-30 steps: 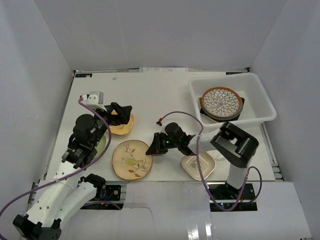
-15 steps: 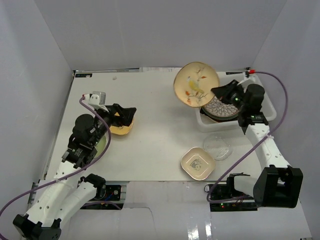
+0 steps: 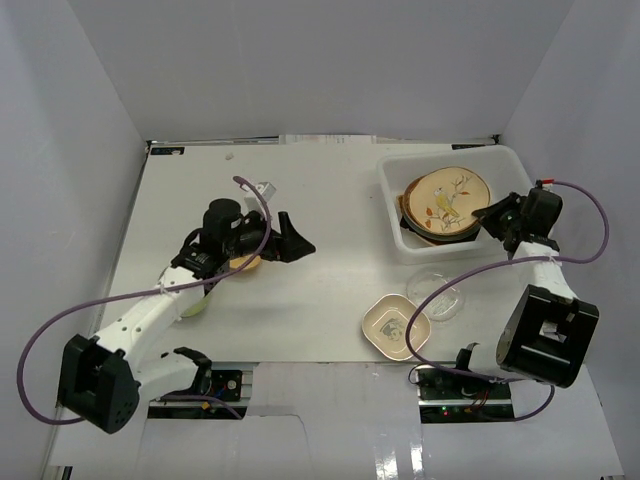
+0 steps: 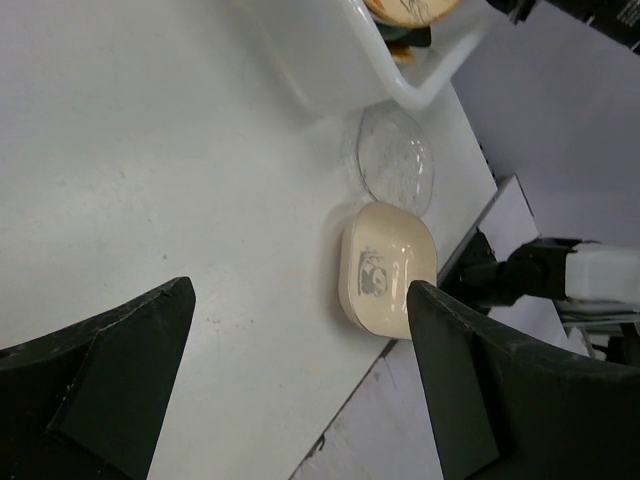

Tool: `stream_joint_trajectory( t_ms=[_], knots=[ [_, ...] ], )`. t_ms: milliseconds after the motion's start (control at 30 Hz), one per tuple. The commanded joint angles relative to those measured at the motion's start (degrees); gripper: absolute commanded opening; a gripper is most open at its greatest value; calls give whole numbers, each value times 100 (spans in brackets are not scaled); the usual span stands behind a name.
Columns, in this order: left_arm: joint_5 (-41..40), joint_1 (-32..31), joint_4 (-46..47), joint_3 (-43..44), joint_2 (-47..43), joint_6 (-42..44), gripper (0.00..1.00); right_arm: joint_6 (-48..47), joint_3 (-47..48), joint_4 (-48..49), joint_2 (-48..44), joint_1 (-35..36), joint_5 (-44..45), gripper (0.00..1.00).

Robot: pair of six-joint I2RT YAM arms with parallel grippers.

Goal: Place the plates into the plastic bin on the countertop

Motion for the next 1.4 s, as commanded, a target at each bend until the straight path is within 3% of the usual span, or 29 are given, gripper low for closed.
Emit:
stream_joint_trajectory(
  t_ms=[0,67,133,167,233,267,367,433,733,1067,1100,1200,1367],
  knots=[
    [852,-249,24,286,310,-299,98,59,276,773,129,-13,-537,8],
    [573,-600,24,243,556,-404,98,129,276,869,234,-13,-528,8],
    [256,-1160,24,199,767,-528,98,120,320,782,322,-13,-519,17],
    [-111,-1373,33,199,1047,-572,98,86,337,686,375,-13,-502,38],
    [-421,-1979,59,251,1382,-633,98,6,338,572,367,-4,-336,58],
    [-571,-2147,50,304,1566,-634,98,-55,329,519,332,-4,-256,73],
    [-1090,-2596,50,567,2199,-581,98,-283,302,308,-18,4,113,92],
    [-1371,-2772,68,778,2551,-555,98,-345,233,237,-238,31,280,98],
    [-1689,-3273,33,1551,3852,-343,94,-310,-760,27,-1978,311,499,94],
    [-2190,-3414,-38,1351,3976,-27,47,-223,-2332,-870,-3859,1138,781,77],
    [-2181,-3405,6,1306,3941,-44,29,-188,-2439,-1044,-3948,1129,825,76],
    [-2277,-3405,85,1044,3836,-123,0,-21,-2746,-1318,-4203,1129,1123,73],
    [-2505,-3414,129,630,3090,-176,0,173,-2730,-2039,-4379,1129,2028,75]
  ],
)
